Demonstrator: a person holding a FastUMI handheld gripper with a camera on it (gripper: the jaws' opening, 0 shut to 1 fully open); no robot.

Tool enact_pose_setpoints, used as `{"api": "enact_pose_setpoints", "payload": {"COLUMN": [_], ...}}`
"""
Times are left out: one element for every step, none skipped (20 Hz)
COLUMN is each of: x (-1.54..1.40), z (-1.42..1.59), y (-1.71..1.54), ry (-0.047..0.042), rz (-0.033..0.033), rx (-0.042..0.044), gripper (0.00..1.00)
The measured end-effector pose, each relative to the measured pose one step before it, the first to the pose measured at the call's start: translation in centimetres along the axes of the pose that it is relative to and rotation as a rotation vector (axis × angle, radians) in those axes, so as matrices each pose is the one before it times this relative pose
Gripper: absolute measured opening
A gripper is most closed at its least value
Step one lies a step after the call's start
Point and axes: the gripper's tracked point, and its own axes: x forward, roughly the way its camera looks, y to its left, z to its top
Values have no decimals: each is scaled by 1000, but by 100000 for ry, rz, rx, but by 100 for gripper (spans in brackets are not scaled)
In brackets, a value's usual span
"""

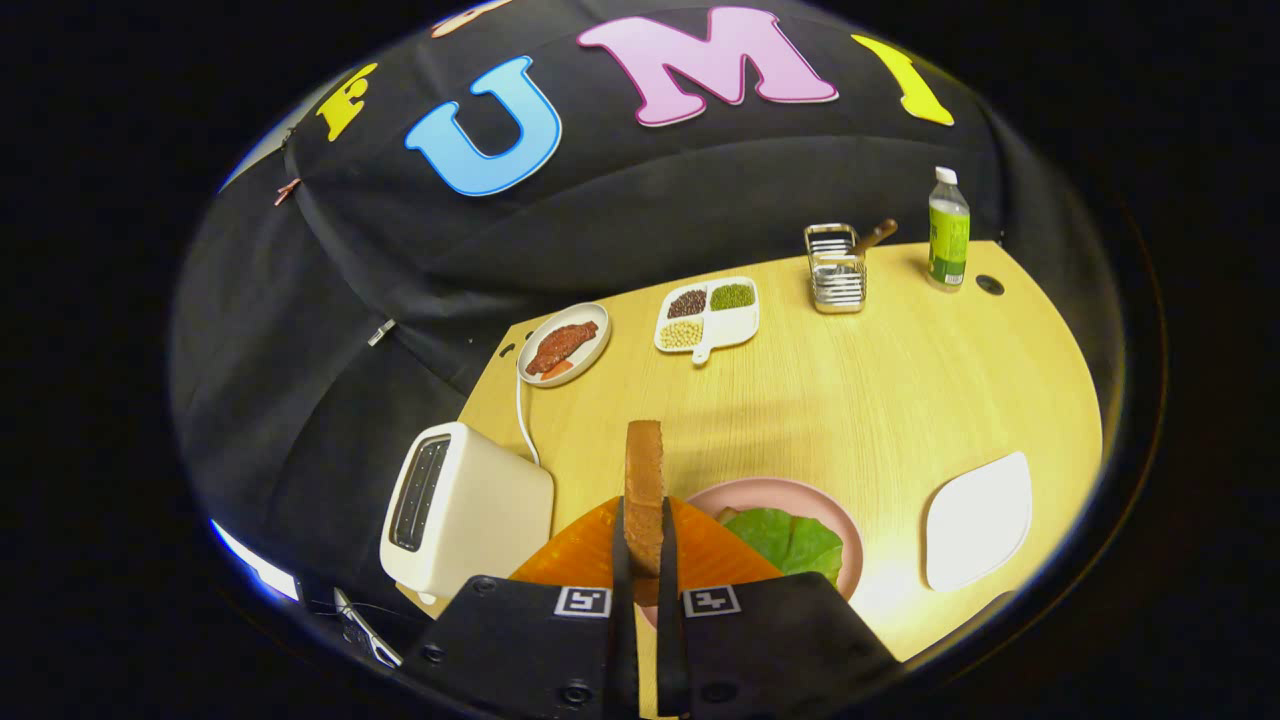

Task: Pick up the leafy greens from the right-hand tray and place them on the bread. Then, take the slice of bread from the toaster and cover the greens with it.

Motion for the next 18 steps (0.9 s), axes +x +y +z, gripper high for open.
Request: {"api": "enact_pose_setpoints", "payload": {"x": [469,363,513,537,418,398,232,48,48,-133,66,-115,37,182,186,102,163,13], "z": [-607,-520,-584,-724,-756,-440,-117,-158,56,-37,-193,-333,-336,-237,-192,-191,-226,-319], "y": [-500,-549,-464,-503,-895,-679,-5,-106,-634,-862,-910,-807,-656,-519,-617,-993,-361,-242], "ry": [1479,1055,675,1452,1685,683,-73,-182,-780,-424,160,818,774,433,274,339,336,469], "rz": [897,507,631,320,-1293,-476,1496,918,-1056,-1679,-1797,-1753,-802,-163,-964,-2144,-332,-396], "rx": [407,202,-155,-2147,-2896,-1281,1066,1481,685,-16,-451,214,528,845,569,-626,-718,-662], "gripper": [12,11,11,12,11,11,12,12,11,12,15,17,18,22,22,27,35,41]}}
